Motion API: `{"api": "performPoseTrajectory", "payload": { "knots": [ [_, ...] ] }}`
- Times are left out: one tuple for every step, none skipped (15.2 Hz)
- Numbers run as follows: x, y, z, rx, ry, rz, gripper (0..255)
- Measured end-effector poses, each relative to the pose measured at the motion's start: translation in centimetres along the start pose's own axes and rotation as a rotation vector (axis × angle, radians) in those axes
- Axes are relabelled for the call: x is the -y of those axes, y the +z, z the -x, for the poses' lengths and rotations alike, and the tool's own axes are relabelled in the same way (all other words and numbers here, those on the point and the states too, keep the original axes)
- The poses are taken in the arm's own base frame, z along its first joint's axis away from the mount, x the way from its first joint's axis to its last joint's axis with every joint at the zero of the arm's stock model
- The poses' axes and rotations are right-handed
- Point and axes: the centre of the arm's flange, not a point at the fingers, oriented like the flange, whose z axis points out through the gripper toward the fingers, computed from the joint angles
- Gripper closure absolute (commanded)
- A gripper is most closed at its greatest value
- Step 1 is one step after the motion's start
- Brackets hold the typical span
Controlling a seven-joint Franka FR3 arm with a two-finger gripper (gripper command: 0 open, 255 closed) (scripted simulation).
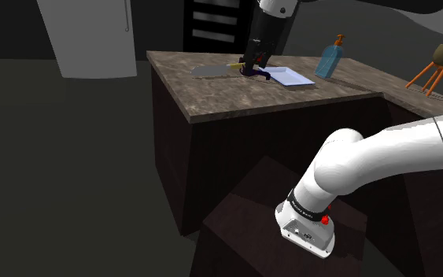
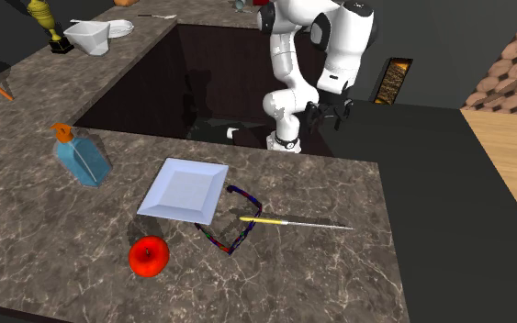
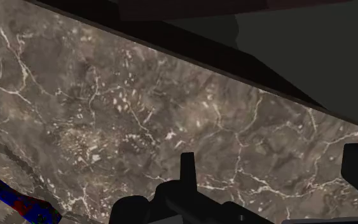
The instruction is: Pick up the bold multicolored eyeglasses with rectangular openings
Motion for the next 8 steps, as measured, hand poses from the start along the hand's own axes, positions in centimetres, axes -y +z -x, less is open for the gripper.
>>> {"api": "performPoseTrajectory", "payload": {
  "knots": [
    [0.0,0.0,0.0,0.000,0.000,0.000,0],
    [-0.5,0.2,-0.3,0.001,0.003,-0.001,0],
    [-1.5,0.5,-1.0,0.002,0.008,-0.003,0],
    [-2.2,0.8,-1.7,0.004,0.013,-0.005,0],
    [-3.1,1.4,-2.3,0.006,0.019,-0.007,0],
    [-4.0,1.6,-3.3,0.007,0.026,-0.009,0],
    [-5.1,1.9,-4.1,0.009,0.032,-0.011,0],
    [-6.3,2.2,-4.5,0.012,0.038,-0.013,0]
  ]
}}
